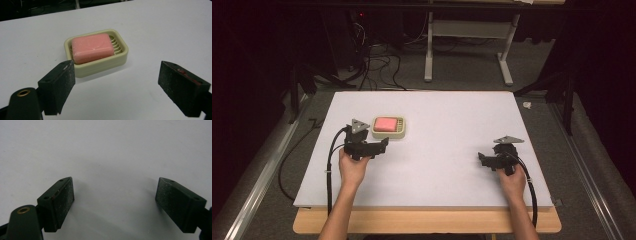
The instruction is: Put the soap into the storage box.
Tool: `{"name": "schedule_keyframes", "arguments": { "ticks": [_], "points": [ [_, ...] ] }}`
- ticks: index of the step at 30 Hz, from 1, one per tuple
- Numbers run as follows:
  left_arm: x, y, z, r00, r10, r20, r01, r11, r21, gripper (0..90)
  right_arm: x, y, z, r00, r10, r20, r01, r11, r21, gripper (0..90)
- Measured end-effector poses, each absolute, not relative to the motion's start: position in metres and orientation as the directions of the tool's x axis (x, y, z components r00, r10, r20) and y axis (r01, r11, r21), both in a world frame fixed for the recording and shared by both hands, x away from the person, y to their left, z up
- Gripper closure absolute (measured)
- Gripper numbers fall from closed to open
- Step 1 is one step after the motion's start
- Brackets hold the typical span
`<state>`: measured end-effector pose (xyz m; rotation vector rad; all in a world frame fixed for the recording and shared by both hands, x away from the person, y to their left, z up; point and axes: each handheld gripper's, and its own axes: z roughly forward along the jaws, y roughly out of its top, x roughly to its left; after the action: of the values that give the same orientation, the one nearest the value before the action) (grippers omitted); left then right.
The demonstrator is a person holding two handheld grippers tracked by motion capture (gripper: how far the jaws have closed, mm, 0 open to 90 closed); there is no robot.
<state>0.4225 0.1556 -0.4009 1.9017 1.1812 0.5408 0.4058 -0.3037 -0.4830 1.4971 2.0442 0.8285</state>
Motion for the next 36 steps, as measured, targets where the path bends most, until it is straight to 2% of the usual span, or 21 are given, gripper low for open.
{"name": "schedule_keyframes", "arguments": {
  "ticks": [14, 36],
  "points": [
    [0.416, 0.158, -0.407, 0.510, 0.856, -0.085, 0.545, -0.245, 0.802, 15.5, 0.406, -0.304, -0.483, -0.293, 0.956, -0.022, 0.671, 0.222, 0.707, 16.0],
    [0.407, 0.162, -0.421, 0.519, 0.847, -0.113, 0.567, -0.242, 0.787, 15.5, 0.406, -0.304, -0.483, -0.293, 0.956, -0.022, 0.671, 0.222, 0.707, 16.0]
  ]
}}
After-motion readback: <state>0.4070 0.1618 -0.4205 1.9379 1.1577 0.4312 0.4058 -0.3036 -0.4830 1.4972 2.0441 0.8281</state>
